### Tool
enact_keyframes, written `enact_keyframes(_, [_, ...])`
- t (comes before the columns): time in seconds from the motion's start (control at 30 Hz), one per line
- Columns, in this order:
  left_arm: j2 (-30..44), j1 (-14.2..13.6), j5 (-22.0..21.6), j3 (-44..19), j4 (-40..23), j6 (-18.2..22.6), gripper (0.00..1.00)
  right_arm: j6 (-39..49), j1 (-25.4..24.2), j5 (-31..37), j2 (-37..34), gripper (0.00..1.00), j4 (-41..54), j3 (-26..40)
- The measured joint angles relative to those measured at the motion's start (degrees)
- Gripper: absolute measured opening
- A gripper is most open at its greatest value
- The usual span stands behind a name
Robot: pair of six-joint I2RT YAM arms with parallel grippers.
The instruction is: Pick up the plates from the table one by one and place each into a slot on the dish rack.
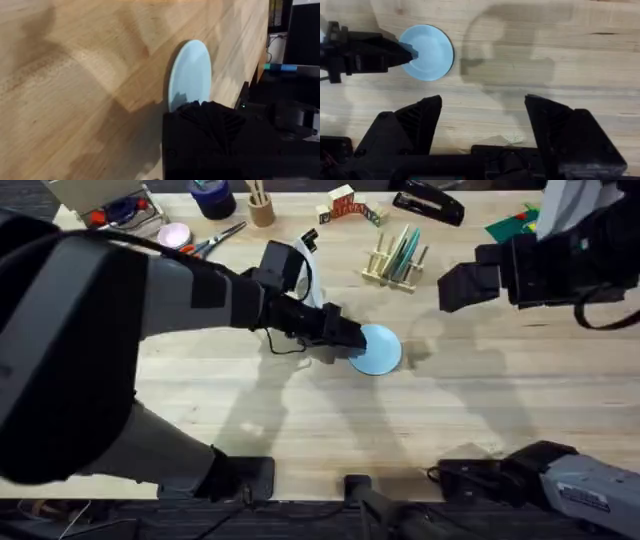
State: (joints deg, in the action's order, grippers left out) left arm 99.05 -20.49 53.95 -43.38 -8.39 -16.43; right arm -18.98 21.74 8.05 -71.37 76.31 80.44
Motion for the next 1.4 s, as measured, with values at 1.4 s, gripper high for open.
enact_keyframes(1.4, [5.56,0.02,4.82,0.04,5.04,-0.81,0.043,0.00,0.00,0.00,0.00,0.996,0.00,0.00])
